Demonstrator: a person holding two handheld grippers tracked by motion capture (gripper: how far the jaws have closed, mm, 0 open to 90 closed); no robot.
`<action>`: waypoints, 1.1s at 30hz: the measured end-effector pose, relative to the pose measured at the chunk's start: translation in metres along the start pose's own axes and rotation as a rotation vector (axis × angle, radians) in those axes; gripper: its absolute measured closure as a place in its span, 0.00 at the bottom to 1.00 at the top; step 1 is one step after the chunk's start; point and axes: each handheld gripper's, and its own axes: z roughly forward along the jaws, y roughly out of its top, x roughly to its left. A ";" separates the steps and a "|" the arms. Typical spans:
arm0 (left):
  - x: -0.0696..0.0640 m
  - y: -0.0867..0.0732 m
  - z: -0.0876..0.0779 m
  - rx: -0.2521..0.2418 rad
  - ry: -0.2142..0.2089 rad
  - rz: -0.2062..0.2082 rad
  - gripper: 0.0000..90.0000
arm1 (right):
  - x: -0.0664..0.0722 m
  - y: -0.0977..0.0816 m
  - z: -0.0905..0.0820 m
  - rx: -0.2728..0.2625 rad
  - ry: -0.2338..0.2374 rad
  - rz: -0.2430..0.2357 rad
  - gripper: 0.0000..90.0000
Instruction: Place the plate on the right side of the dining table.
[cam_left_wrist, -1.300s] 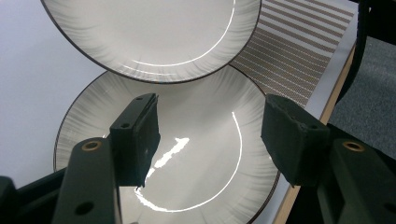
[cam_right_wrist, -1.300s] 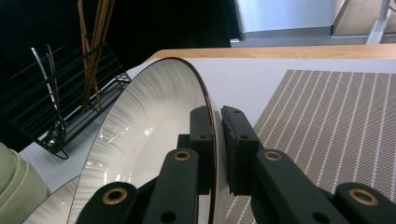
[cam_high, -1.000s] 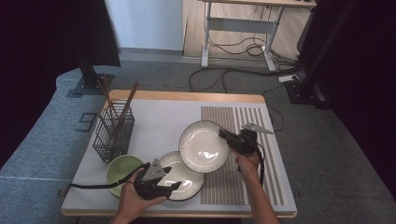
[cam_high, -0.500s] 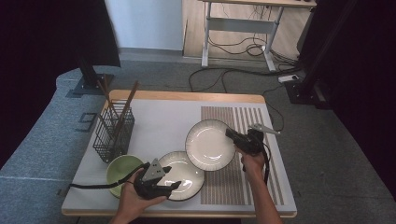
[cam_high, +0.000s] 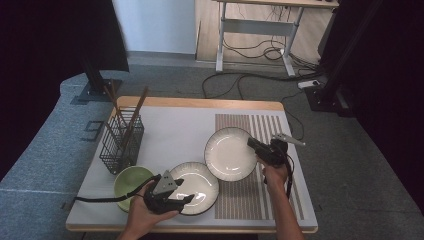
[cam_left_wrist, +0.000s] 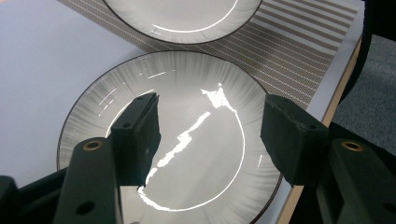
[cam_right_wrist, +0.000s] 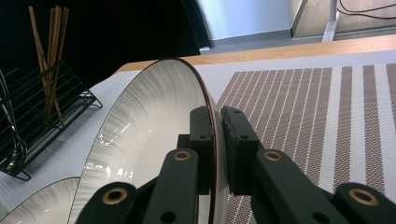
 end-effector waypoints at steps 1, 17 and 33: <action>0.000 0.000 0.000 0.001 0.000 0.001 0.42 | -0.001 0.000 -0.001 -0.001 -0.001 0.000 0.93; 0.000 0.000 0.001 0.007 -0.001 0.002 0.42 | -0.017 -0.004 -0.008 -0.005 -0.045 0.025 0.93; 0.000 0.000 0.000 0.010 -0.003 0.004 0.41 | -0.029 -0.008 -0.011 -0.008 -0.087 0.039 0.93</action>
